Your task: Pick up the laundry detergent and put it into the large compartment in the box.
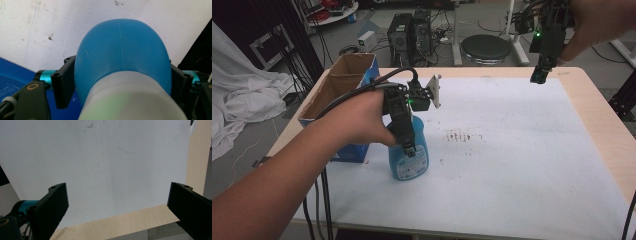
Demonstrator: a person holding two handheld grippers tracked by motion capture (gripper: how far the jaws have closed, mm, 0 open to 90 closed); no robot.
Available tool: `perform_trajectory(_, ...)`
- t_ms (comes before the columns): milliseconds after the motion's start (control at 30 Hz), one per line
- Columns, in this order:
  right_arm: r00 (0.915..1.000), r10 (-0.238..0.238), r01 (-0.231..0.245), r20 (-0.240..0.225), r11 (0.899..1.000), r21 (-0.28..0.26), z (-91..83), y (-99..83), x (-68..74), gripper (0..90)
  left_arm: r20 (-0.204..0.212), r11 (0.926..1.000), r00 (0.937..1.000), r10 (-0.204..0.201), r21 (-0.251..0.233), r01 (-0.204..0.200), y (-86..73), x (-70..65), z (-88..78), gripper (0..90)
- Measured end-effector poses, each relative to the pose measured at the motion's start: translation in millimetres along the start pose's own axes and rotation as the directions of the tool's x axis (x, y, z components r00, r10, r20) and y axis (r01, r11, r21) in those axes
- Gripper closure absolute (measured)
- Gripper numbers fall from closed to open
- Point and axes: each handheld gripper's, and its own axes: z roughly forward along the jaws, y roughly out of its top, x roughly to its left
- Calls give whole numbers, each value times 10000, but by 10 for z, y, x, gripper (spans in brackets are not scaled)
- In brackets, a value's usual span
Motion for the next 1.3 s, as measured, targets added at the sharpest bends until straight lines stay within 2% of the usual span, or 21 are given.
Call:
perform_trajectory(900, 10000, 36, -36, -2, 10000, 20, 20, -11, -14, 25, -154, 9997, 9998, -149, 183, 152, 7, 0, 4, 306)
perform_trajectory(1067, 10000, 73, -73, -18, 10000, -39, 41, -14, -10, 25, 37, 9997, 9997, -232, 116, 231, 9, -5, 1, 381)
perform_trajectory(1300, 10000, 33, -33, -47, 10000, -4, 53, -6, -8, 25, 65, 9992, 9993, -368, 137, 367, 6, -6, 3, 390)
